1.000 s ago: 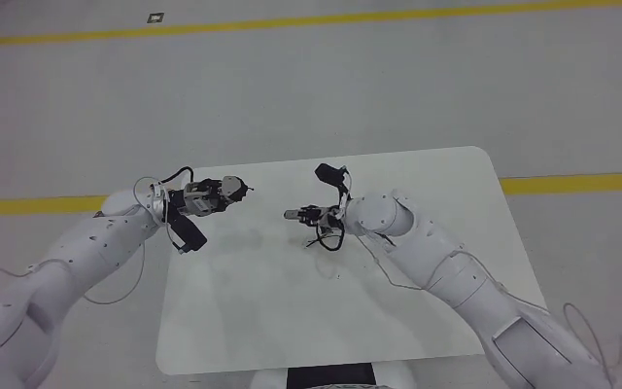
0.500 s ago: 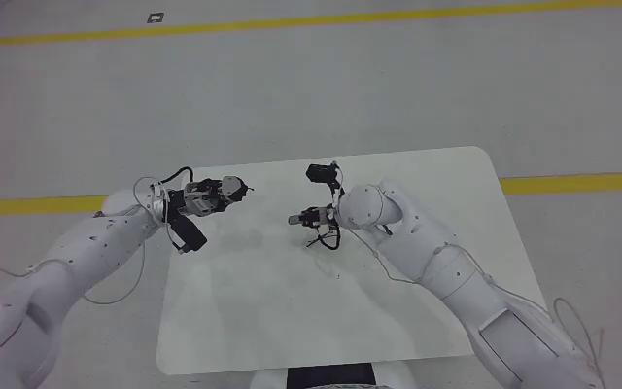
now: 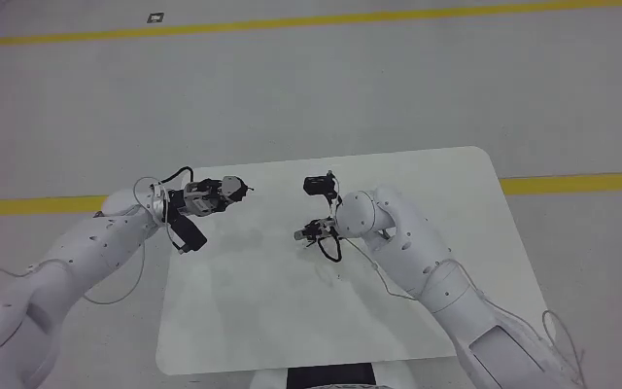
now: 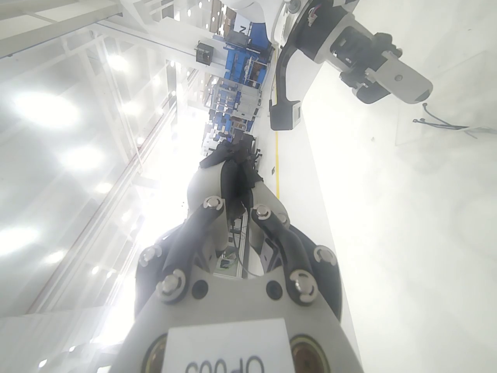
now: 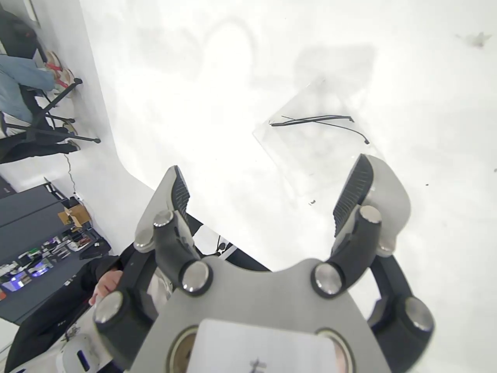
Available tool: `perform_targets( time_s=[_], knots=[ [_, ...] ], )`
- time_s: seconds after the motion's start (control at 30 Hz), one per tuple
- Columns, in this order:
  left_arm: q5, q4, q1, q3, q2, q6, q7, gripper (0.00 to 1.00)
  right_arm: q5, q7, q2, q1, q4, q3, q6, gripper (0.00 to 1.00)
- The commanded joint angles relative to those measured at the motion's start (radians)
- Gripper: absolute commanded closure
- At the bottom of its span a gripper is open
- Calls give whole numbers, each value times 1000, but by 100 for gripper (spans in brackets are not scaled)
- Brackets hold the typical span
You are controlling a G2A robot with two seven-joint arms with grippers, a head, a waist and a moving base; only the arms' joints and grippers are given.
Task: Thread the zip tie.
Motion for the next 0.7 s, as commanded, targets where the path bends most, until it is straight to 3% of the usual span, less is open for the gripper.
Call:
perform_targets(
  time_s=[0.0, 0.13, 0.33, 0.37, 0.43, 0.47, 0.67],
  knots=[
    [0, 0, 0, 0, 0, 0, 0, 100, 0, 0, 0, 0, 0, 0, 0, 0],
    [0, 0, 0, 0, 0, 0, 0, 100, 25, -27, 0, -18, 5, -7, -38, 0],
    [0, 0, 0, 0, 0, 0, 0, 100, 35, -37, -8, -2, 41, -42, -45, 0],
    [0, 0, 0, 0, 0, 0, 0, 100, 39, -42, -10, 3, 52, -49, -46, 9],
    [0, 0, 0, 0, 0, 0, 0, 100, 42, -55, -13, 10, 69, -56, -40, 39],
    [0, 0, 0, 0, 0, 0, 0, 100, 38, -60, -15, 14, 78, -60, -35, 47],
    [0, 0, 0, 0, 0, 0, 0, 100, 33, -78, -22, 28, 115, -74, 0, 56]
  ],
)
